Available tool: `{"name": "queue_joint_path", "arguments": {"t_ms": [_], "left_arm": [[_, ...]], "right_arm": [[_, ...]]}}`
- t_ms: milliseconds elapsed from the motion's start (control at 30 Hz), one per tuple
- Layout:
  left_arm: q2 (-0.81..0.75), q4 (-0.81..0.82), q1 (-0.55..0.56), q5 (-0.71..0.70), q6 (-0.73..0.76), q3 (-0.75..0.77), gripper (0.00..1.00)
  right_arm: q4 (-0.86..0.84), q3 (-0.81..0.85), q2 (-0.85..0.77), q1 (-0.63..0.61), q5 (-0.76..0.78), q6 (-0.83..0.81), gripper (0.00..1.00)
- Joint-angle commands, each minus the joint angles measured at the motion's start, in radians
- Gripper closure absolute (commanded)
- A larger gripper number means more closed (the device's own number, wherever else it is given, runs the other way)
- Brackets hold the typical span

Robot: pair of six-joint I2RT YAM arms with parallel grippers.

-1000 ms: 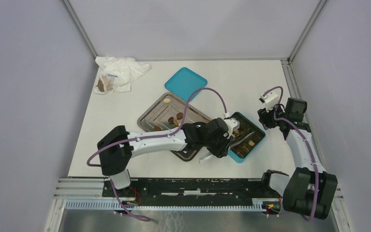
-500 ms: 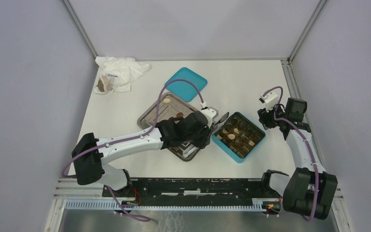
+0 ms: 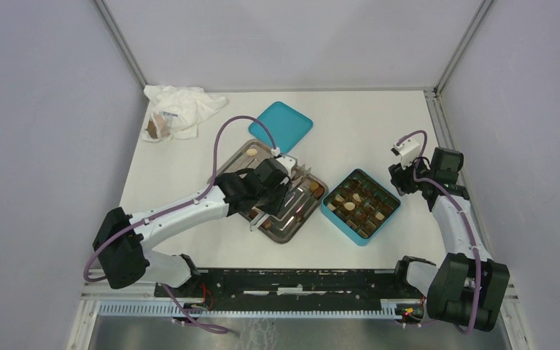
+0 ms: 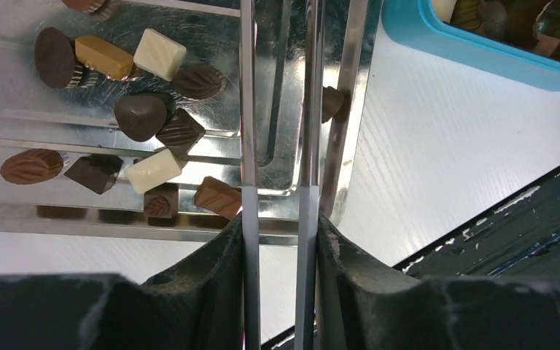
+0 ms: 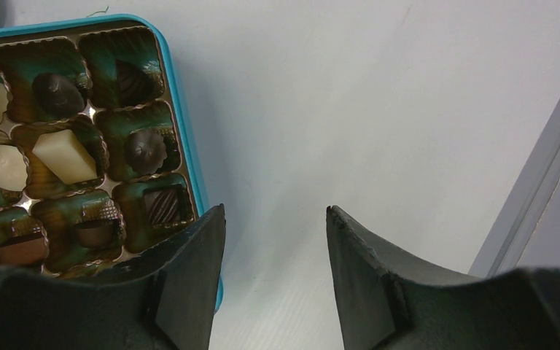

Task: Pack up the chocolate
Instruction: Pick up the fake chocolate from the plate.

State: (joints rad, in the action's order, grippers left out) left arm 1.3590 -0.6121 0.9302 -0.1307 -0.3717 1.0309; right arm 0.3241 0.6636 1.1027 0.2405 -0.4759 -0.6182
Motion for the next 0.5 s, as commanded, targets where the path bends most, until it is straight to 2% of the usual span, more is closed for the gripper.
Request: {"name": "queue_joint_path", "arguments": {"t_ms": [0, 467], "left_arm": [[0.009, 0.014, -0.002, 0.005, 0.050, 0.011, 0.60], [0.109, 0.059, -0.002, 0.063, 0.069, 0.055, 0.60]], "right_arm": [[-0.009, 0.028, -0.012, 0.003, -0.020, -0.010, 0.41], [-0.008, 0.028, -0.006, 0.003, -0.018, -0.011, 0.41]]}}
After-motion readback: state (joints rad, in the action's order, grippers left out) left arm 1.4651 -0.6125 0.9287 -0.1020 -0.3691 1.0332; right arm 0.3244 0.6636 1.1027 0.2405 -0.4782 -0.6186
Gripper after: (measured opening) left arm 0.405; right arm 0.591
